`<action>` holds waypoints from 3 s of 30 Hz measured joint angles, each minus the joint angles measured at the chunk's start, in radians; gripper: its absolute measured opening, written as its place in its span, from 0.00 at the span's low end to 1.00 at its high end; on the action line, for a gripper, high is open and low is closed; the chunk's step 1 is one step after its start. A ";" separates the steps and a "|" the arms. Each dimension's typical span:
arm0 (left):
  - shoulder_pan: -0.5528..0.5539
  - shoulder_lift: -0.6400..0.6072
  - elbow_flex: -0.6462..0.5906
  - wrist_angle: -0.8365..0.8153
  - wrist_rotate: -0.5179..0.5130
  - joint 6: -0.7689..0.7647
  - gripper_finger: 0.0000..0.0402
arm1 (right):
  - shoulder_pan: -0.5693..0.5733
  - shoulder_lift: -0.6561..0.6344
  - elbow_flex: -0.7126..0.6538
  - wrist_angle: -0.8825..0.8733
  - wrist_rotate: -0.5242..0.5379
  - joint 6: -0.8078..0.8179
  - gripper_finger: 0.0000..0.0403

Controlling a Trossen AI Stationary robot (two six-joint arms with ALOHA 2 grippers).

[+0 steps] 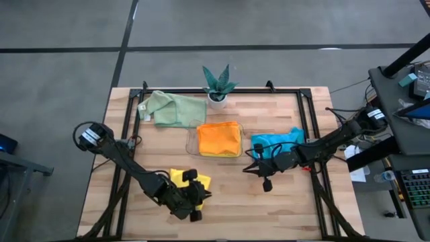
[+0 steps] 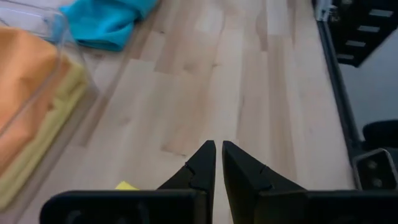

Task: Fold microfiber towels
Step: Fold the yellow microfiber towel

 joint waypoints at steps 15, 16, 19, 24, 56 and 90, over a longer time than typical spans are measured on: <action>0.006 -0.001 0.000 0.105 -0.064 0.000 0.04 | 0.000 0.002 0.005 -0.007 0.000 0.050 0.02; 0.006 -0.001 0.000 0.105 -0.064 -0.001 0.04 | 0.000 0.002 0.007 -0.006 0.000 0.054 0.02; 0.006 -0.001 0.000 0.120 -0.064 -0.001 0.04 | 0.000 0.002 0.007 -0.007 0.000 0.056 0.02; 0.006 -0.001 0.000 0.139 -0.065 -0.109 0.04 | 0.002 0.002 0.007 -0.007 0.000 0.076 0.02; 0.076 0.252 0.008 0.052 0.398 -0.854 0.04 | 0.002 0.002 0.002 -0.016 0.000 0.083 0.02; -0.040 0.035 -0.005 0.040 0.193 -0.281 0.04 | 0.107 0.002 0.118 -0.141 -0.012 0.409 0.02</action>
